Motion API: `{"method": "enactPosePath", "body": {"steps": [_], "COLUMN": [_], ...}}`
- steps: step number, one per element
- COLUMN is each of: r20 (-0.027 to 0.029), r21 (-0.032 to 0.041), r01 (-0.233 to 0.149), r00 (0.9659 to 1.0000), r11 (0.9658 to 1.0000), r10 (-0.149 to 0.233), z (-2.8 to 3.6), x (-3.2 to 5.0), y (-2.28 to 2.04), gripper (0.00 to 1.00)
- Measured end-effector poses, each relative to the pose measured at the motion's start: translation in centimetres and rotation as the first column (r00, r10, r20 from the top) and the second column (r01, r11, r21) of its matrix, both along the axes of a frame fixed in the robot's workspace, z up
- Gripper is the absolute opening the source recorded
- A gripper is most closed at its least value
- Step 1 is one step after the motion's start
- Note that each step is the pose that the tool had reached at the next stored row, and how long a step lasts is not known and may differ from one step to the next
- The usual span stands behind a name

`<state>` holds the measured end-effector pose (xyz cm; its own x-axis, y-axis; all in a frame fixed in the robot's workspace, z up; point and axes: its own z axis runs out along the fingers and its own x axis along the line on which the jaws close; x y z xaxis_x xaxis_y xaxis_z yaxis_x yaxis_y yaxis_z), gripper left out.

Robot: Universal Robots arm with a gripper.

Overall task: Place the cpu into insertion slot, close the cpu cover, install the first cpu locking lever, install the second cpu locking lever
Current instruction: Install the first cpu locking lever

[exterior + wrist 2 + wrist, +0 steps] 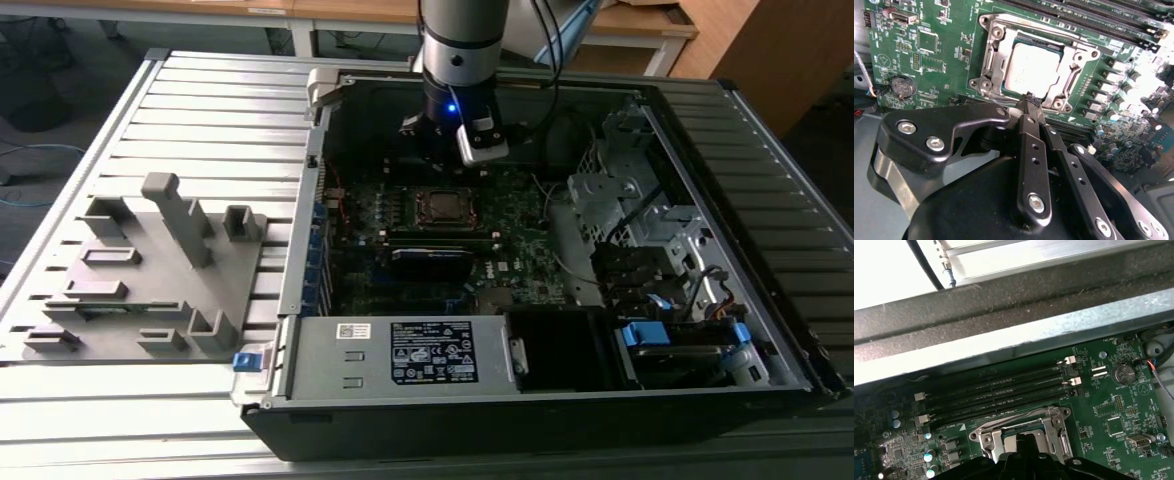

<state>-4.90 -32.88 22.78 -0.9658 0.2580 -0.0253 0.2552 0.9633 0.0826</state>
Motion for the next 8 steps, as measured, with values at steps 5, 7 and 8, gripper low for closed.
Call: {"method": "enactPosePath", "body": {"steps": [5, 7, 8], "r20": [-0.0013, -0.0012, -0.0012], "r21": [0.0002, 0.0001, -0.0001], "r01": [-0.01, -0.037, -0.053], "r00": [0.9999, 0.9993, 0.9986], "r11": [0.9999, 0.9993, 0.9986], "r10": [0.01, 0.037, 0.053], "z": [-0.01, -0.02, -0.02], "x": [0.01, 0.01, 0.01], "y": [0.0, 0.0, 0.0], "gripper": [0.1, 0.1, 0.1]}}
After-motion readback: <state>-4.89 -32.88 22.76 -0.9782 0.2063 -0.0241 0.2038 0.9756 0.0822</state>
